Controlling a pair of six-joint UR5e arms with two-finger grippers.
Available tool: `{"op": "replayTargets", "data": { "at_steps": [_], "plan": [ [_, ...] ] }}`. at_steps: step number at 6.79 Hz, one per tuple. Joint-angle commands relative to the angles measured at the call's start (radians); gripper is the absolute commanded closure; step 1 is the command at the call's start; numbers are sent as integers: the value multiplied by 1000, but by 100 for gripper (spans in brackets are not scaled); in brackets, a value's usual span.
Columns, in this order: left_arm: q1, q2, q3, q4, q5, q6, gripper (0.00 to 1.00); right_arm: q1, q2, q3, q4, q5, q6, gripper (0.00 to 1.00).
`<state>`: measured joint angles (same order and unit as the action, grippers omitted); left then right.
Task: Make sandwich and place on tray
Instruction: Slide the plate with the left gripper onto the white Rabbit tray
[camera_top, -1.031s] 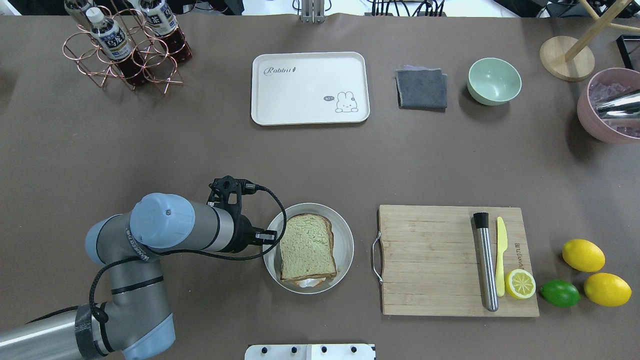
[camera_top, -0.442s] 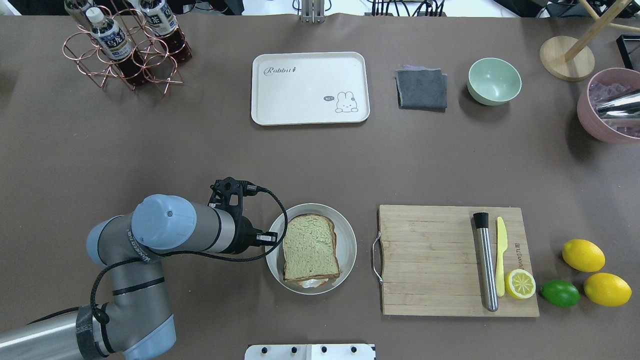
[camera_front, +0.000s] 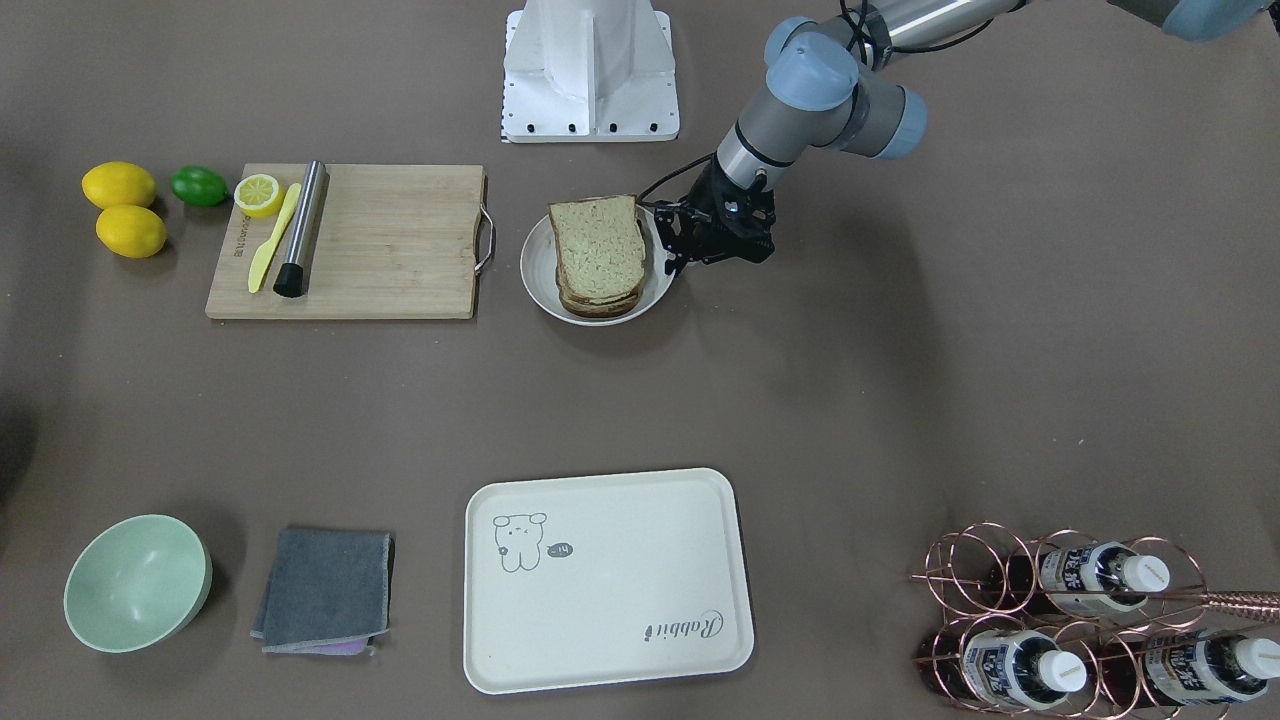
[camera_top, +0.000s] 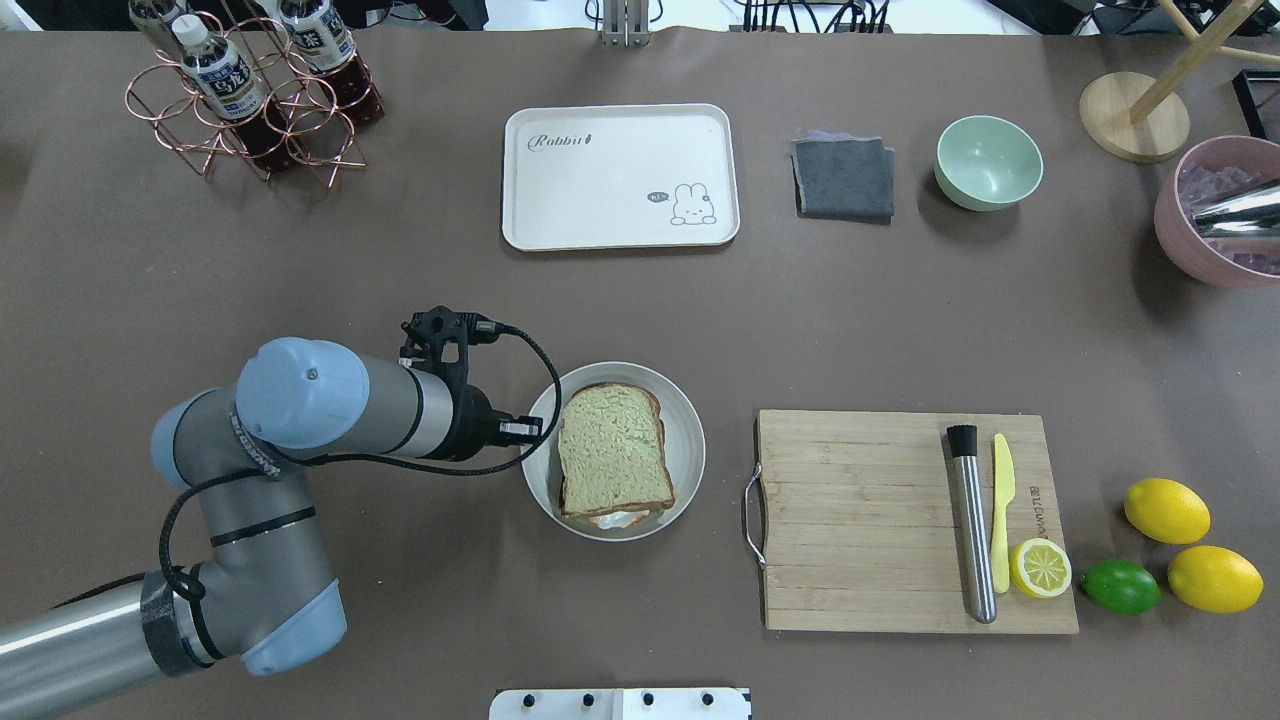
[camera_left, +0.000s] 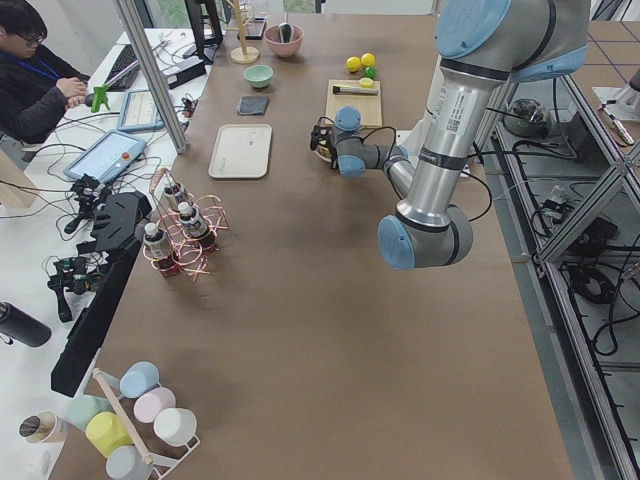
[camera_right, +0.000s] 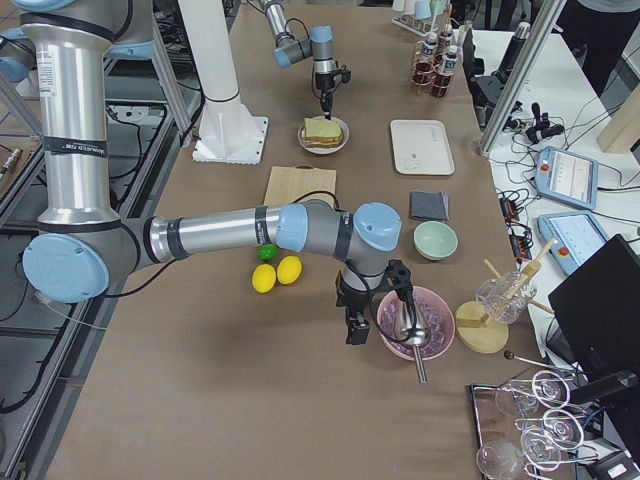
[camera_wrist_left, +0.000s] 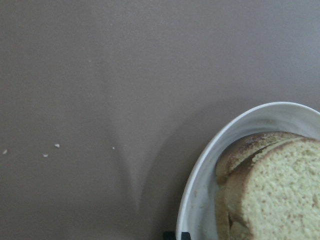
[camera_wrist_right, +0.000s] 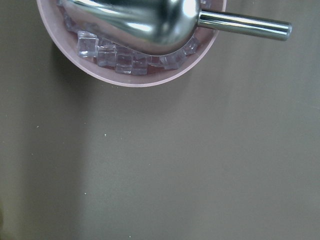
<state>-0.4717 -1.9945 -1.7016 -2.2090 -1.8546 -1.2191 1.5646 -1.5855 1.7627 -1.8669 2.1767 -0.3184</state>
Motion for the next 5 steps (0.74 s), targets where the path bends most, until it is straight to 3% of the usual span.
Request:
{"op": "replayTargets", "data": {
  "at_steps": [1, 4, 5],
  "plan": [
    [-120, -59, 60, 5, -105, 39, 100, 0, -4, -3, 0, -2, 5, 0],
    [-308, -277, 360, 2, -292, 49, 100, 0, -2, -15, 0, -2, 5, 0],
    [-342, -365, 479, 0, -308, 64, 100, 0, -2, -19, 0, -2, 5, 0]
  ]
}}
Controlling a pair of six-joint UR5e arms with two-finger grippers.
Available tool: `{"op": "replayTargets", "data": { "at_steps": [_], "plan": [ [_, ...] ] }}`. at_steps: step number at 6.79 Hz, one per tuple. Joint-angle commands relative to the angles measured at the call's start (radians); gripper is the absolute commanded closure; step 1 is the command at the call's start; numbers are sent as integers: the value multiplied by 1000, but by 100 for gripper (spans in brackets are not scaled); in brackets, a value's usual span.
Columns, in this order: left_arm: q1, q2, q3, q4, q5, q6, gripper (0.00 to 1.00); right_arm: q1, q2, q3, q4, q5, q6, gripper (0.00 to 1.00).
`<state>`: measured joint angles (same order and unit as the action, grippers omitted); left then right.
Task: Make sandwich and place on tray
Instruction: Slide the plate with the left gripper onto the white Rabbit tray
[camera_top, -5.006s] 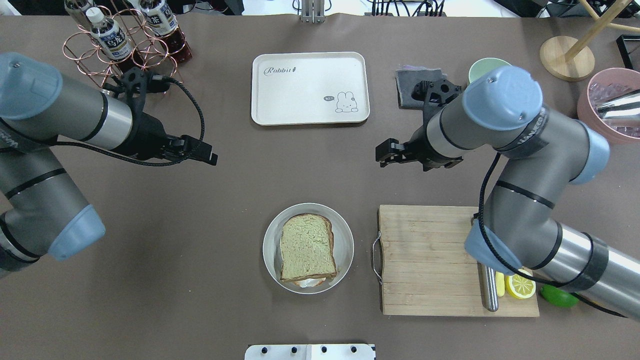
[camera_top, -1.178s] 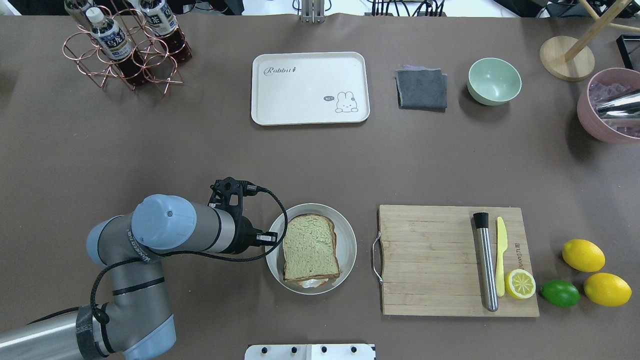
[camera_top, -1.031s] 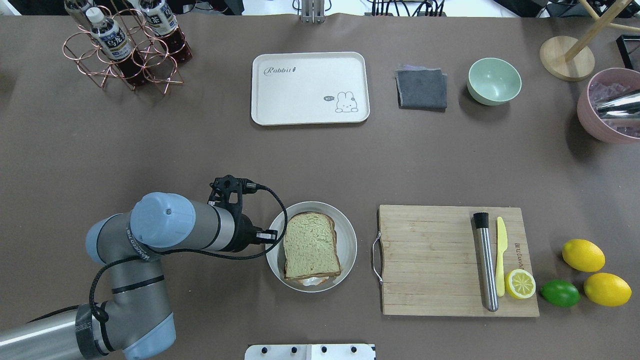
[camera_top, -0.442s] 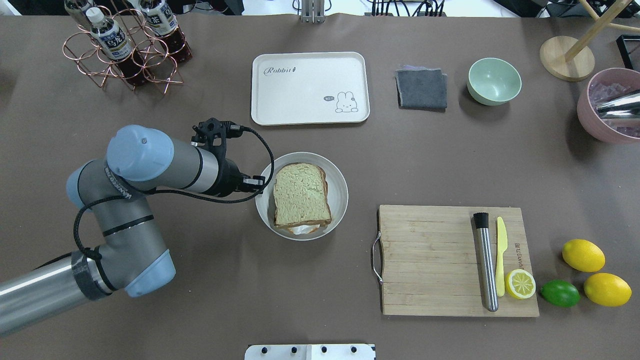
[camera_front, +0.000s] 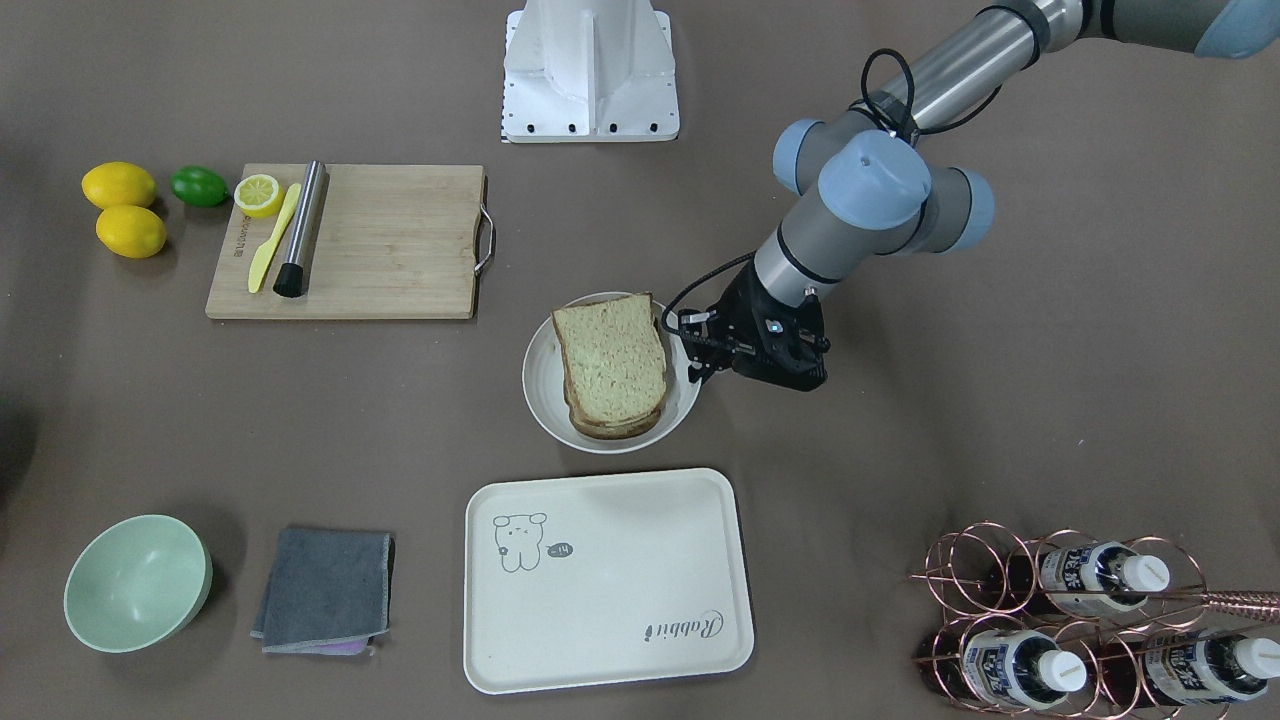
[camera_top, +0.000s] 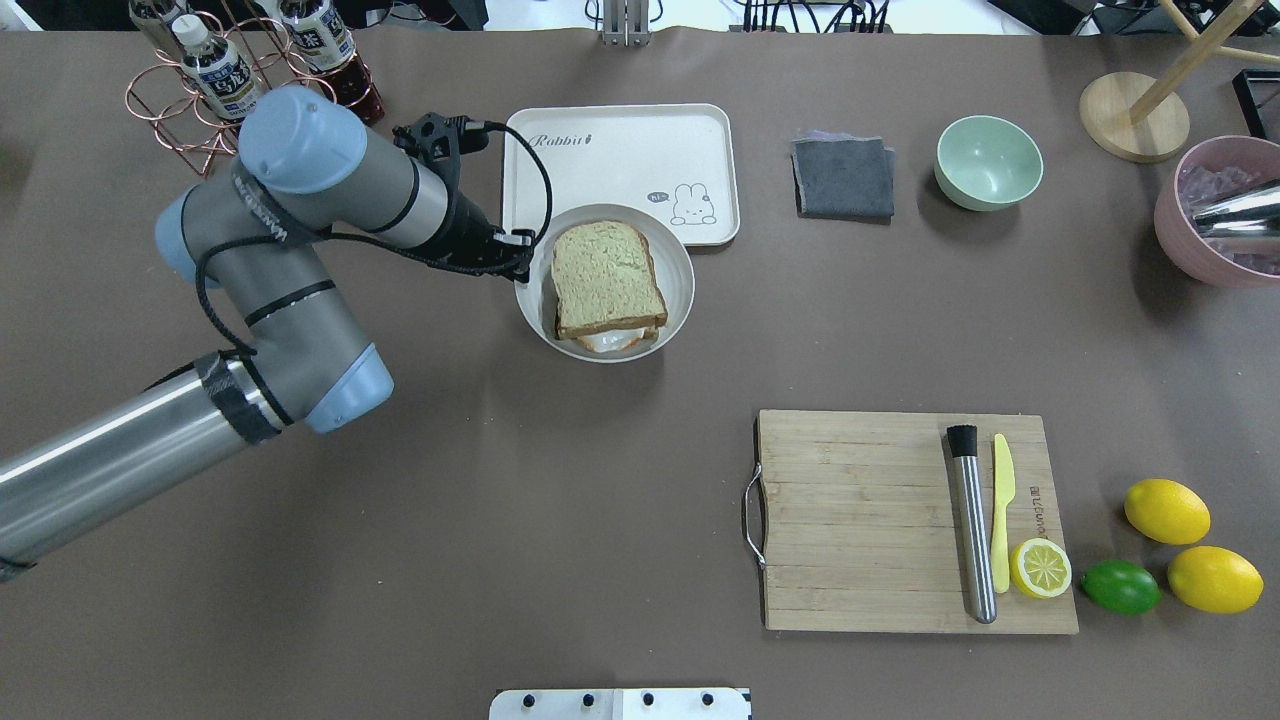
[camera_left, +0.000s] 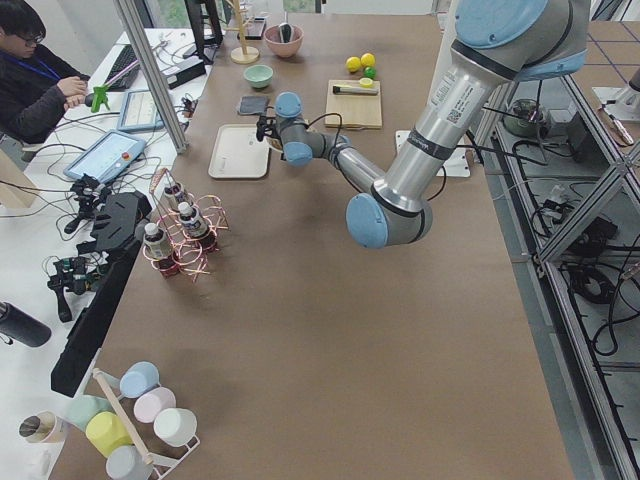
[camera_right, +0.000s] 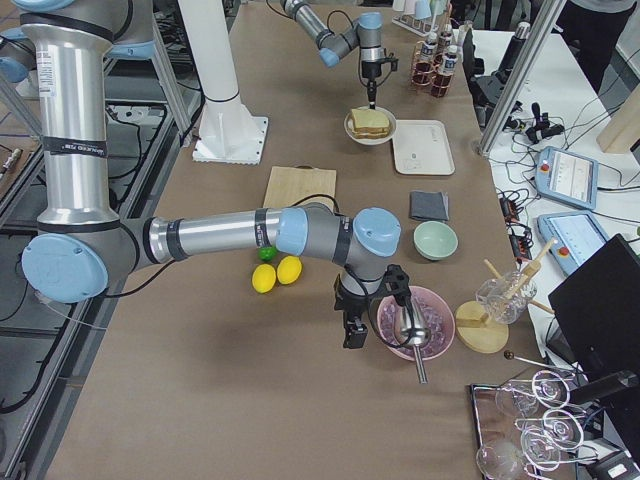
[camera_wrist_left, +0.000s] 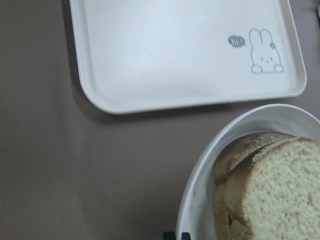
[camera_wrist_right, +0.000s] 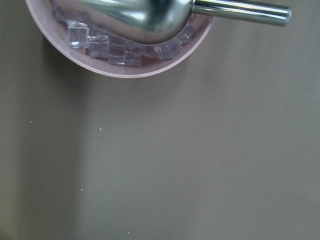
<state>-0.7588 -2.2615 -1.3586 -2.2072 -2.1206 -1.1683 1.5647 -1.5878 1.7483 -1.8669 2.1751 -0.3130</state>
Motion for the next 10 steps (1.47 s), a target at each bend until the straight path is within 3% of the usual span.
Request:
{"op": "replayTargets", "data": {
  "at_steps": [1, 4, 6, 8, 9, 10],
  "plan": [
    [-75, -181, 254, -3, -44, 34, 100, 0, 0, -4, 0, 0, 0, 0],
    [-86, -355, 618, -155, -27, 62, 100, 0, 0, -6, 0, 0, 2, 0],
    [-88, -415, 728, -181, 33, 74, 100, 0, 2, -13, 0, 0, 2, 0],
    [-86, -426, 737, -181, 57, 73, 100, 0, 2, -47, 69, 2, 2, 0],
    [-85, -428, 737, -181, 89, 71, 73, 0, 0, -62, 84, 0, 2, 0],
    [-76, -428, 734, -189, 118, 71, 2, 0, 2, -69, 86, 3, 2, 0]
  ]
}}
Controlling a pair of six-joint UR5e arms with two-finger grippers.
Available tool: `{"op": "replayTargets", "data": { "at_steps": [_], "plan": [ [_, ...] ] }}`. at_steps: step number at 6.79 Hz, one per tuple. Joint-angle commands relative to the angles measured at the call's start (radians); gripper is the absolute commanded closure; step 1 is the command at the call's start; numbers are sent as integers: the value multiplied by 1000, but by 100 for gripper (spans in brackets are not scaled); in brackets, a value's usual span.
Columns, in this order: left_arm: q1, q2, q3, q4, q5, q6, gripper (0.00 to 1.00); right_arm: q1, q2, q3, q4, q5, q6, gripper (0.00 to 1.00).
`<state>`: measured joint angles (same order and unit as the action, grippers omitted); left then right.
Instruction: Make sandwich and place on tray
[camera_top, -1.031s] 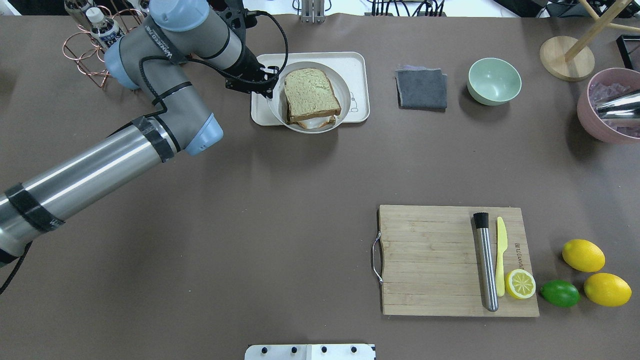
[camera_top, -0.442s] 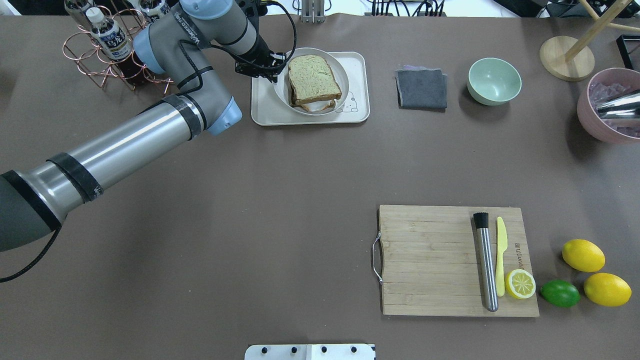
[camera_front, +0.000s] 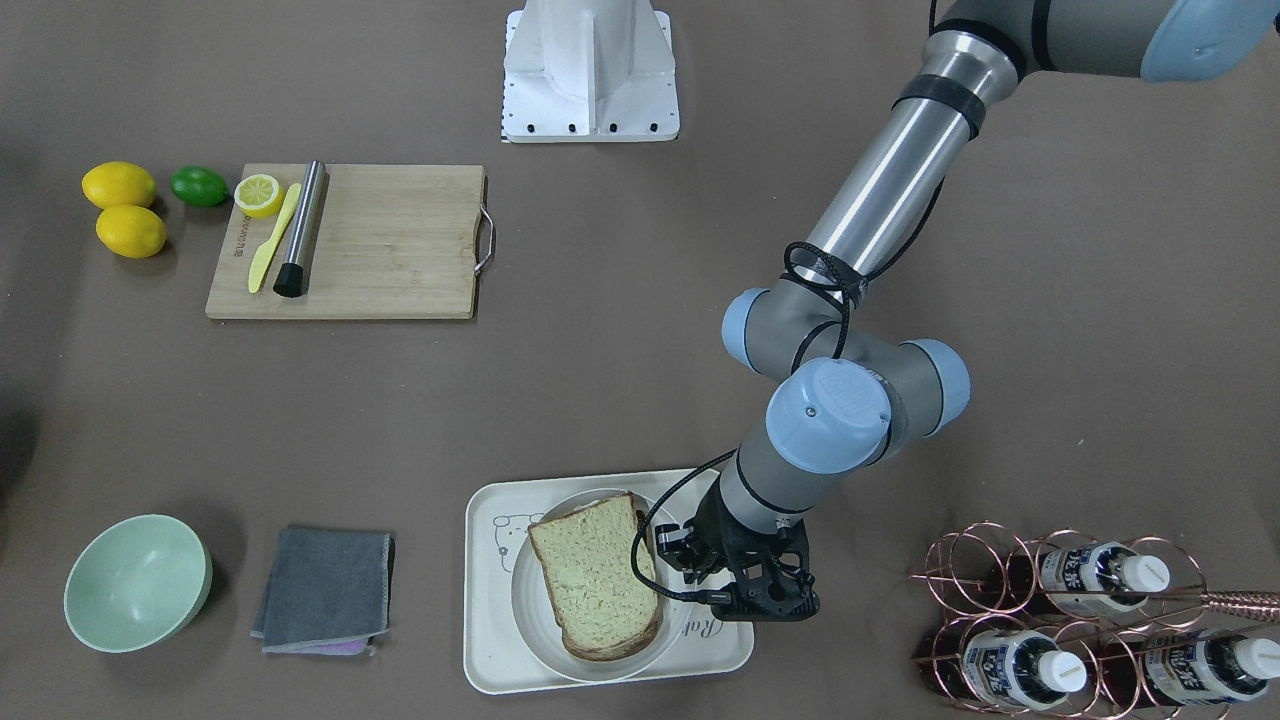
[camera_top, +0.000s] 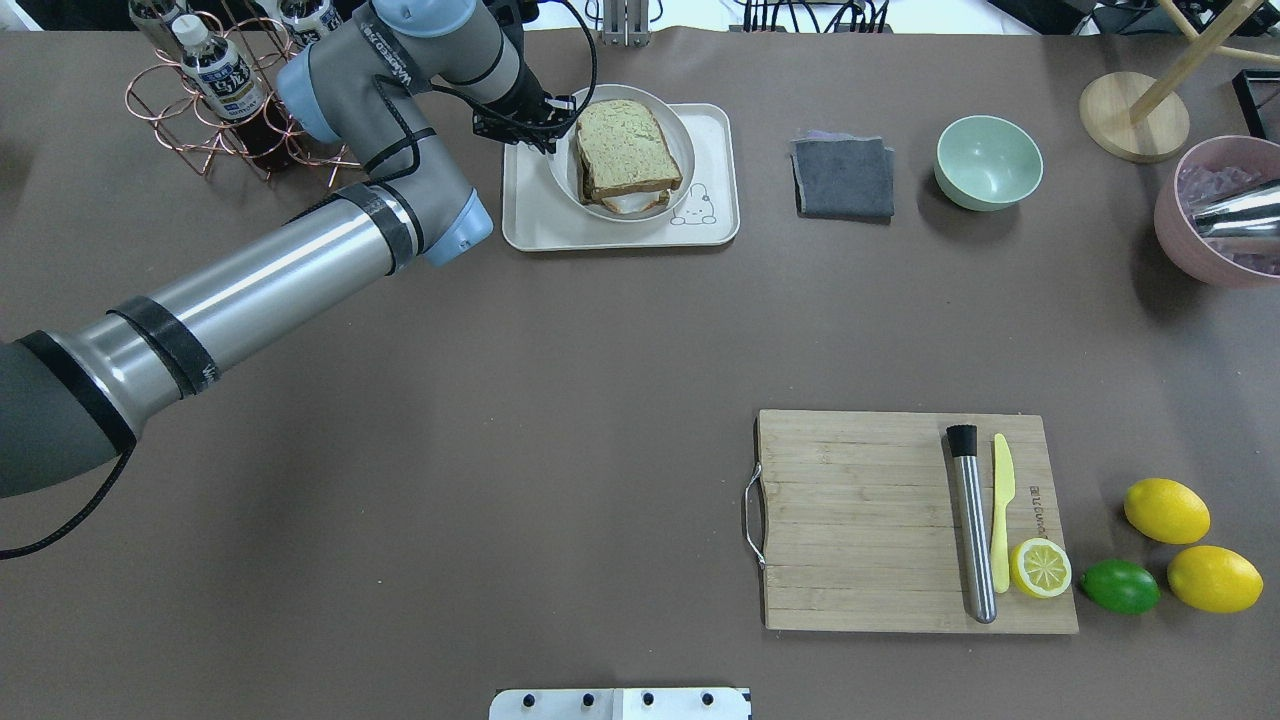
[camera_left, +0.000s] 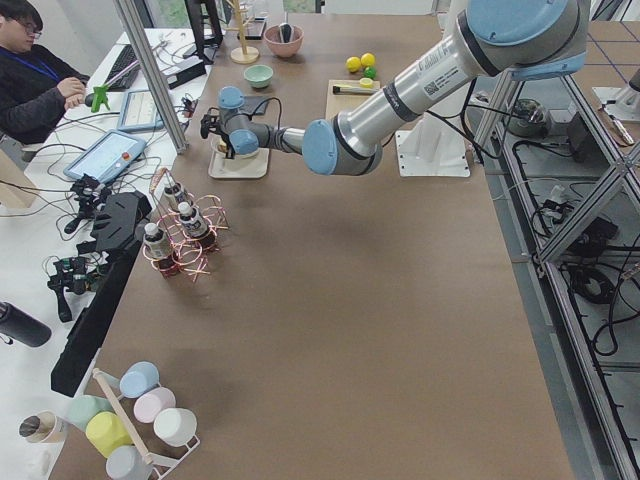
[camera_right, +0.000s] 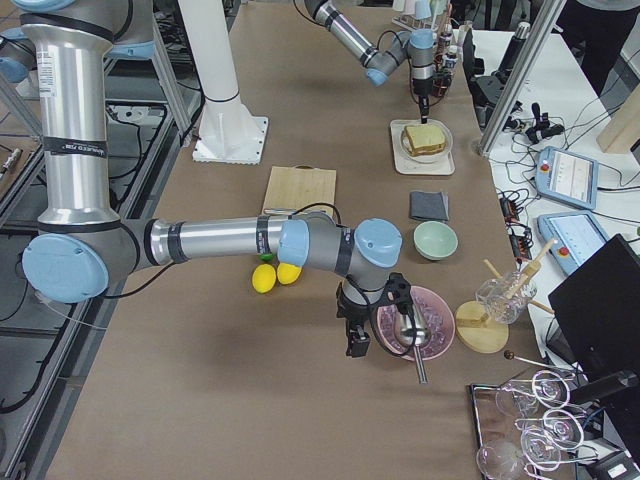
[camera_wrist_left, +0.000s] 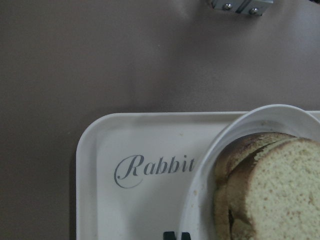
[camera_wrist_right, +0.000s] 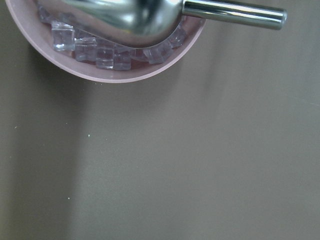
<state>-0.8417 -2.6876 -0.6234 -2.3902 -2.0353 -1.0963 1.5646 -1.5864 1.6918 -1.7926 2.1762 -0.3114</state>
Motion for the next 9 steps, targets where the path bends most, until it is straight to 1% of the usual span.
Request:
{"op": "replayTargets", "data": {
  "at_steps": [1, 2, 3, 4, 5, 6, 7, 8, 9],
  "plan": [
    [6, -1, -10, -17, 33, -2, 1, 0, 0, -12, 12, 0, 0, 0],
    [3, 35, -91, -15, 34, -8, 1, 0, 0, -15, 12, 0, 0, 0],
    [4, 157, -271, 0, 27, -13, 1, 0, 3, -26, 13, 4, 0, 0],
    [7, 295, -480, 28, 26, -37, 1, 0, 0, -27, 13, 4, -2, 0],
    [21, 395, -672, 111, 14, -59, 1, 0, -4, -26, 12, 7, -2, 0],
    [27, 478, -846, 226, -58, -76, 1, 0, -6, -26, 13, 8, -3, 0],
    [24, 605, -1038, 303, -71, -74, 1, 0, -6, -26, 12, 8, -3, 0],
    [7, 709, -1179, 375, -97, -62, 1, 0, -6, -26, 12, 8, -3, 0],
    [-40, 785, -1278, 440, -130, -1, 1, 0, -6, -26, 13, 8, -3, 0]
  ]
}}
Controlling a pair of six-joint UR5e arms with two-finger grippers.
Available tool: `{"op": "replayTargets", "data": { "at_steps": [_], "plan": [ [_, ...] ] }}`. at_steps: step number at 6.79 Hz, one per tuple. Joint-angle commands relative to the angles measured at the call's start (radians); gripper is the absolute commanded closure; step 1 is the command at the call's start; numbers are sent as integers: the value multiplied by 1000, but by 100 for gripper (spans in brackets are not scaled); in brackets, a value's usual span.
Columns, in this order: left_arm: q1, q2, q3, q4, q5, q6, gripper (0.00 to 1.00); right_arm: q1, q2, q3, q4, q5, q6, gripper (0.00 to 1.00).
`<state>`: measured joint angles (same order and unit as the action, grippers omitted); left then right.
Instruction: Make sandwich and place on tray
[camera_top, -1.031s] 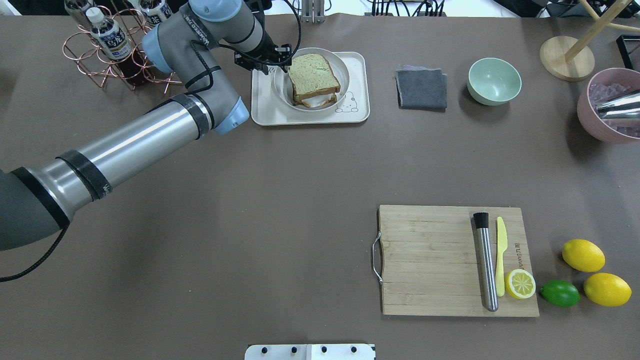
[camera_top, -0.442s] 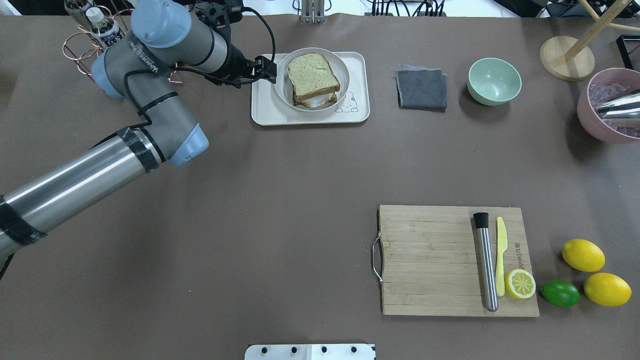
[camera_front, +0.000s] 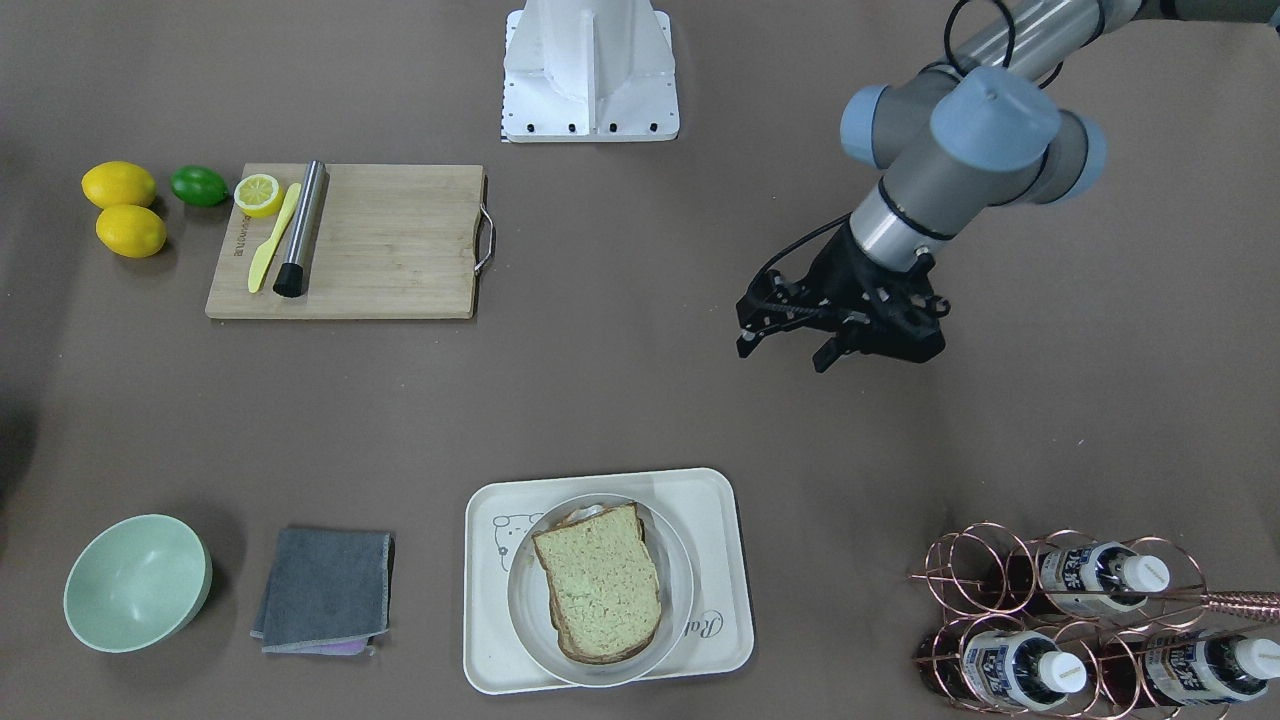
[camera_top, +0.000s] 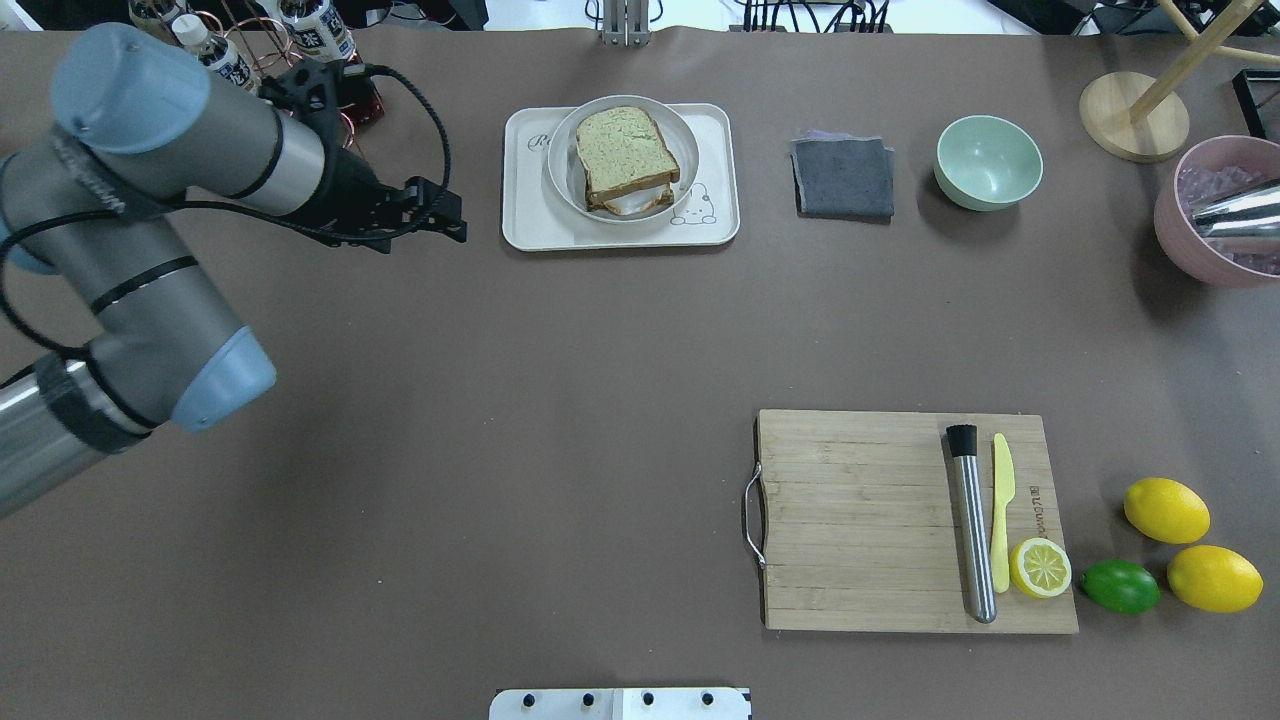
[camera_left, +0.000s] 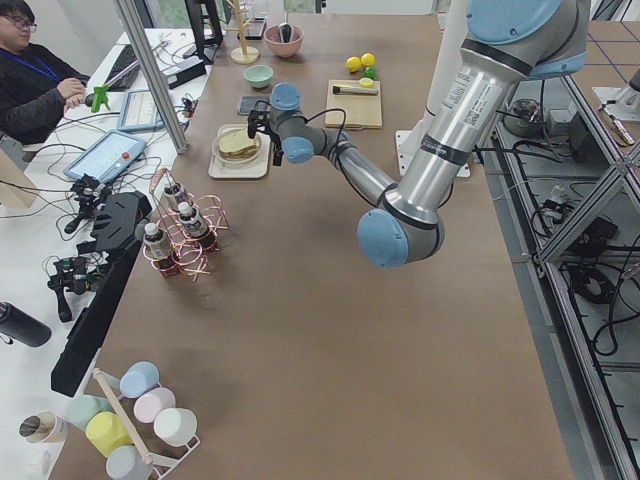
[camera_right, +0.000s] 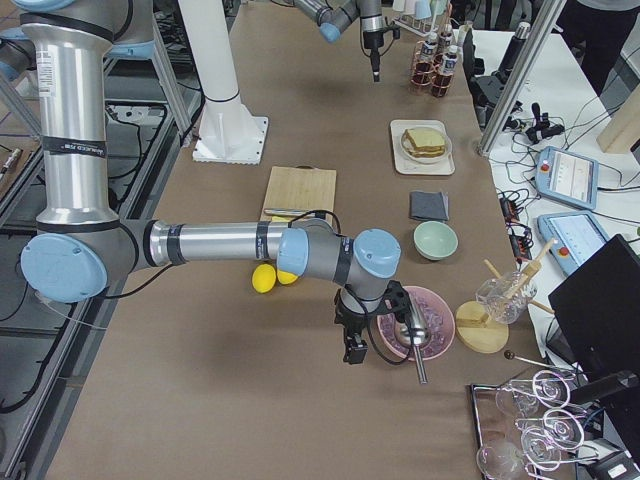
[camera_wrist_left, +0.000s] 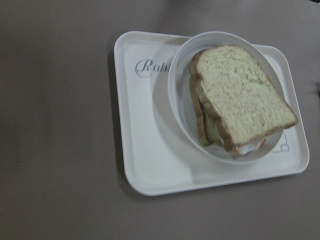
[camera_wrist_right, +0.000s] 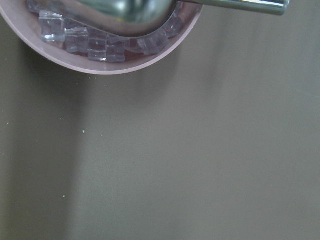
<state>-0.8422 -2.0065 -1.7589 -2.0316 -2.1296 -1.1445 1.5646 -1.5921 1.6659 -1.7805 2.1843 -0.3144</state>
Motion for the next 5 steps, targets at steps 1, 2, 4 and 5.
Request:
{"op": "replayTargets", "data": {
  "at_steps": [1, 2, 4, 5],
  "plan": [
    [-73, 220, -230, 138, -59, 186, 1, 0, 1, -1, 1, 0, 0, 0],
    [-163, 300, -252, 201, -62, 380, 1, 0, 0, -1, 1, 0, 1, 0],
    [-400, 373, -223, 418, -123, 919, 1, 0, -3, -1, 0, 0, -2, 0],
    [-548, 356, -208, 605, -124, 1192, 1, 0, -9, -1, 0, 0, -3, 0]
  ]
}}
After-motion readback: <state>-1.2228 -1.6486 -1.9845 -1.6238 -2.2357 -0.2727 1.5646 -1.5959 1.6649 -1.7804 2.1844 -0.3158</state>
